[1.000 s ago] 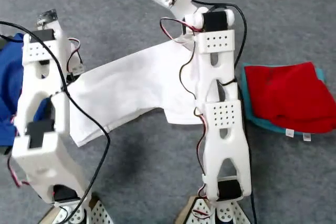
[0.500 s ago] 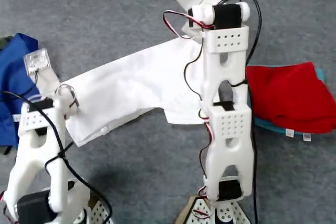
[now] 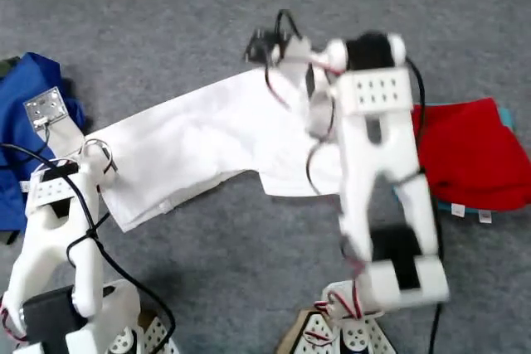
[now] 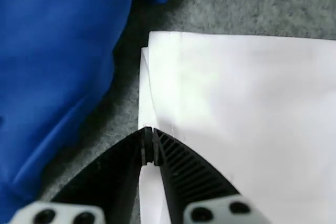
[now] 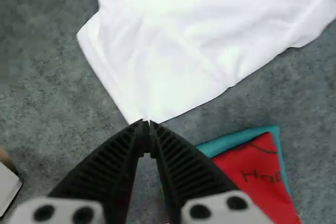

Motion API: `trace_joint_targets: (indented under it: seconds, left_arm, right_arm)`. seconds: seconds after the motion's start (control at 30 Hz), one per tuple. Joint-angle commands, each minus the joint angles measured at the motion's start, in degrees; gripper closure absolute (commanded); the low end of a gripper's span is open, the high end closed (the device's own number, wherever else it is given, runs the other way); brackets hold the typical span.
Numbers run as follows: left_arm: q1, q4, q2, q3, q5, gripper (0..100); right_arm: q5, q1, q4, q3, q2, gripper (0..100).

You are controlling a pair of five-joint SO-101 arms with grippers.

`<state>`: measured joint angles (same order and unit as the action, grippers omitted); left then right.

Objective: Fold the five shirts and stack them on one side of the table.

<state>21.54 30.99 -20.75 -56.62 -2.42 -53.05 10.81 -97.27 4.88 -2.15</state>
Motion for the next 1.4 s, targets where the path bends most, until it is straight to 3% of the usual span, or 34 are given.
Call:
trace_joint_targets:
  seconds: [0.0,0.23,0.43,0.53,0.87,1.37]
  left_arm:
    - [0.4,-0.2,0.0,3.0,-0.8,98]
    - [0.1,0.1,0.2,3.4,-0.9,98]
    - [0.1,0.0,0.2,3.3,-0.9,98]
    - [0.1,-0.2,0.2,3.3,-0.9,98]
    - [0.1,-0.3,0.2,3.4,-0.9,98]
    - [0.1,-0.3,0.2,3.4,-0.8,98]
  right_arm:
    - [-3.3,0.6,6.9,-19.7,-14.1,99.0]
    - [-2.5,4.5,17.6,-38.4,-26.2,98.1]
    - [-1.6,12.4,21.9,-44.4,-26.2,77.0]
    - [-1.1,14.1,27.2,-47.1,-25.4,76.5]
    - [-3.1,9.9,37.4,-47.9,-7.6,79.3]
    - [-8.5,1.6,36.7,-35.0,11.6,79.2]
